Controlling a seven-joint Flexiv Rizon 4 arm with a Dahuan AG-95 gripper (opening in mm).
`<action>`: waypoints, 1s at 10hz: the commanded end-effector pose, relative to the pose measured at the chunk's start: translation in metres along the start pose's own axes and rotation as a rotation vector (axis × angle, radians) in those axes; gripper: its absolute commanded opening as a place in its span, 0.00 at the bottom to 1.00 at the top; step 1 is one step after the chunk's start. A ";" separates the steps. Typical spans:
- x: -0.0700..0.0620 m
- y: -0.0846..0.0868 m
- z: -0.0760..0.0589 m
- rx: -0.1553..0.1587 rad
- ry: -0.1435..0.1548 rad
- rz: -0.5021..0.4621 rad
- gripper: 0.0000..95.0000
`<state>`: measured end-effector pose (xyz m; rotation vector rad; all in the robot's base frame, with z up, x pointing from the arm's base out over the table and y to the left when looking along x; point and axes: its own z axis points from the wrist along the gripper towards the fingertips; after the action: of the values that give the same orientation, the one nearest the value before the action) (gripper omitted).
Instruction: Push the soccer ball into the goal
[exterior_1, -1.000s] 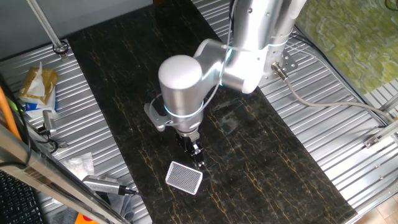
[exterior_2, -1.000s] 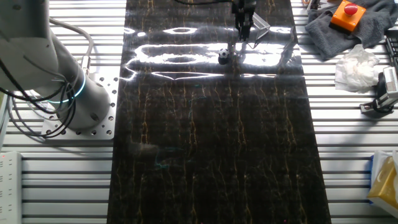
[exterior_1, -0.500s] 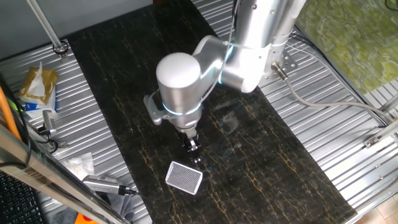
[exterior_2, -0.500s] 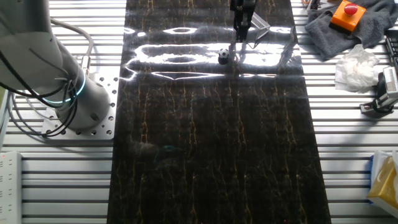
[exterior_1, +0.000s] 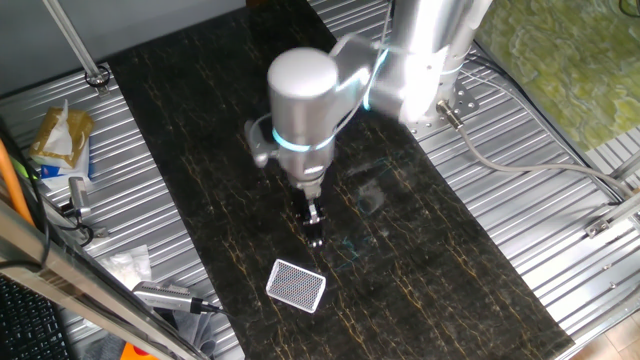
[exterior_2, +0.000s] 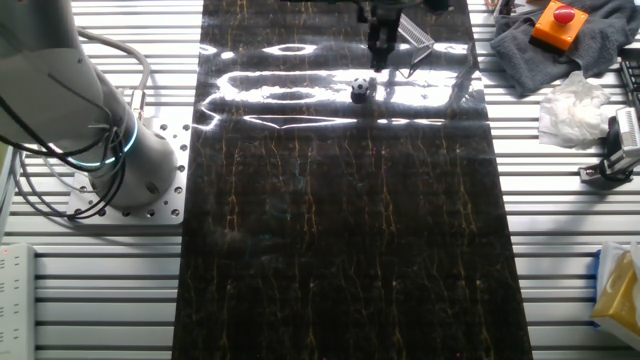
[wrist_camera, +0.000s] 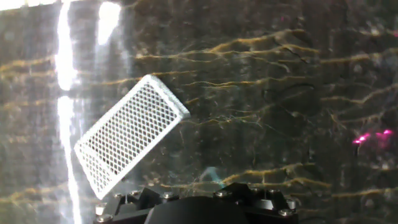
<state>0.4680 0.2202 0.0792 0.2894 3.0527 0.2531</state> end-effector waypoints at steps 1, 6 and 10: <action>0.006 -0.010 -0.002 -0.009 -0.030 0.044 0.80; 0.004 -0.018 0.033 -0.074 -0.081 0.081 0.80; 0.003 -0.018 0.039 -0.111 -0.069 0.086 0.80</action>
<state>0.4639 0.2089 0.0414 0.4065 2.9583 0.4314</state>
